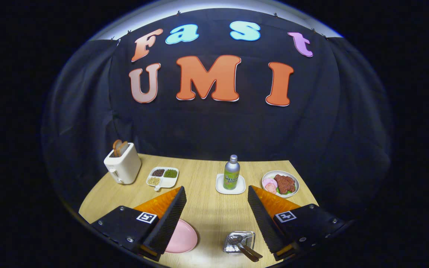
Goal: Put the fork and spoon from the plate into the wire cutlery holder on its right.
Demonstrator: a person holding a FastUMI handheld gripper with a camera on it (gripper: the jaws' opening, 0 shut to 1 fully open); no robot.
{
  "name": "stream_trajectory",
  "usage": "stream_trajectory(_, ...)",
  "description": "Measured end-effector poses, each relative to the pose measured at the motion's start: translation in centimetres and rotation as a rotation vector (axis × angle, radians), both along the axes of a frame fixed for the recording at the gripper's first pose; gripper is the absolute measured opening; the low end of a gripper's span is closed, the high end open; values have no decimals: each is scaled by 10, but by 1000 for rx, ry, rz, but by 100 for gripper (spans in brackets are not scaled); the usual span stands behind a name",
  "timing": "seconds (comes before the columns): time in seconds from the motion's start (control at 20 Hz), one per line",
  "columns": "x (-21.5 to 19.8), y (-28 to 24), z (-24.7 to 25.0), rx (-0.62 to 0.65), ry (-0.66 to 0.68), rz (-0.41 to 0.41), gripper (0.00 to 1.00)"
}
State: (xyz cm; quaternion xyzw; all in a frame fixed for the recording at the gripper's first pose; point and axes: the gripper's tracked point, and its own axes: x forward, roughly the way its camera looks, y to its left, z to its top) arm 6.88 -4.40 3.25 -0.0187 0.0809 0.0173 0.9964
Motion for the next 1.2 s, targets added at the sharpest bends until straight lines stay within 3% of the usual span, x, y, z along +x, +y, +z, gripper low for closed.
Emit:
stream_trajectory(0.2,-24,-21,31,32,-151,-77,99)
stream_trajectory(0.4,-41,-20,48,62,-222,-69,99)
stream_trajectory(1.2,-38,-15,43,58,-213,-75,99)
